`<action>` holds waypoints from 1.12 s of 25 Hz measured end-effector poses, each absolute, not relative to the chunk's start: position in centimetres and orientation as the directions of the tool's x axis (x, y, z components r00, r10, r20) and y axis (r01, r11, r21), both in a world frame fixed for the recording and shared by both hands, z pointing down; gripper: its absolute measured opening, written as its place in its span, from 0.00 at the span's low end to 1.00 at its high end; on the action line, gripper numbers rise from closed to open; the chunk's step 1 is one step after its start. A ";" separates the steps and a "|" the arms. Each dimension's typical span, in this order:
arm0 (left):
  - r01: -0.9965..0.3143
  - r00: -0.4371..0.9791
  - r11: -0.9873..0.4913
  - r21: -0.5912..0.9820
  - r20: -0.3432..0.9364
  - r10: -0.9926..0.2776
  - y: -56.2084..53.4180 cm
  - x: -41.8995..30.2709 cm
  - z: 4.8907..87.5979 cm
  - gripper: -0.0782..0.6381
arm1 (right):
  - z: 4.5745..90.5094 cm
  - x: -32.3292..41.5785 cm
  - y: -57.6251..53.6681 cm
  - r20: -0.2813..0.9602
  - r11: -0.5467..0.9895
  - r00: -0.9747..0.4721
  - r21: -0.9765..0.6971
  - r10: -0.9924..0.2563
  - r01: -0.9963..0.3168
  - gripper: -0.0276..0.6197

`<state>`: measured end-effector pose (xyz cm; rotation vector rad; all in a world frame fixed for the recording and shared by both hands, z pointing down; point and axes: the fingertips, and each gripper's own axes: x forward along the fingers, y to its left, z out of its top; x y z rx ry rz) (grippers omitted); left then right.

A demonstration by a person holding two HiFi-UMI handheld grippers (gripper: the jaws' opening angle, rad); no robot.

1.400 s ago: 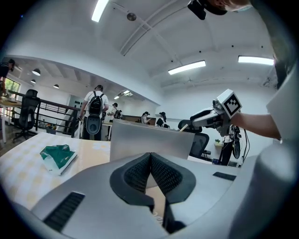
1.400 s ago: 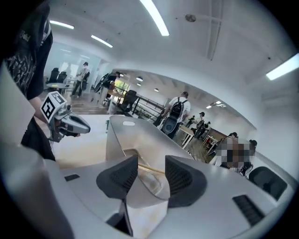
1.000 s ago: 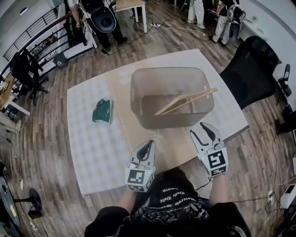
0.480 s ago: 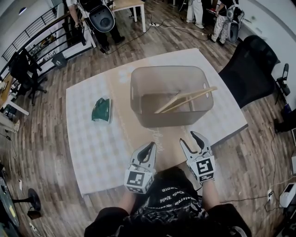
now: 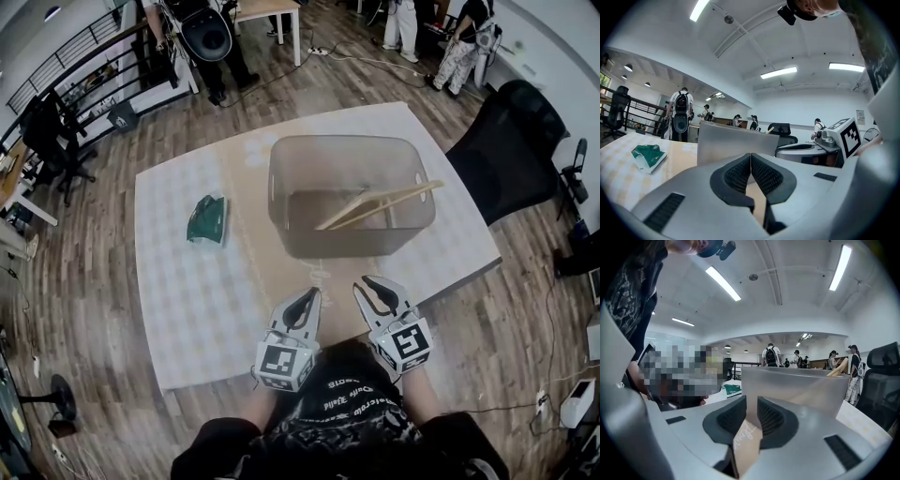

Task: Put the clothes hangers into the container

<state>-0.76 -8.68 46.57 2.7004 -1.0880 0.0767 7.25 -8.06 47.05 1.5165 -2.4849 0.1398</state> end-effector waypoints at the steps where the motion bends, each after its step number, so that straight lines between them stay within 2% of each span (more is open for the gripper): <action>1: -0.692 0.721 -0.695 0.193 0.133 -0.680 -8.7 -0.8 46.6 0.14 | 47.0 7.1 -8.1 0.238 0.460 -0.438 0.045 -0.867 -0.887 0.16; 6: -0.699 0.714 -0.686 0.201 0.138 -0.686 -8.7 -0.9 46.8 0.14 | 47.0 6.8 -8.3 0.249 0.452 -0.422 0.077 -0.872 -0.889 0.06; 14: -0.705 0.708 -0.682 0.193 0.147 -0.691 -9.0 -0.9 47.0 0.14 | 47.4 8.0 -8.7 0.277 0.388 -0.354 0.078 -0.893 -0.918 0.05; 28: -0.694 0.720 -0.699 0.172 0.185 -0.669 -8.9 -0.3 47.9 0.14 | 47.6 7.8 -8.7 0.281 0.389 -0.344 0.121 -0.896 -0.913 0.05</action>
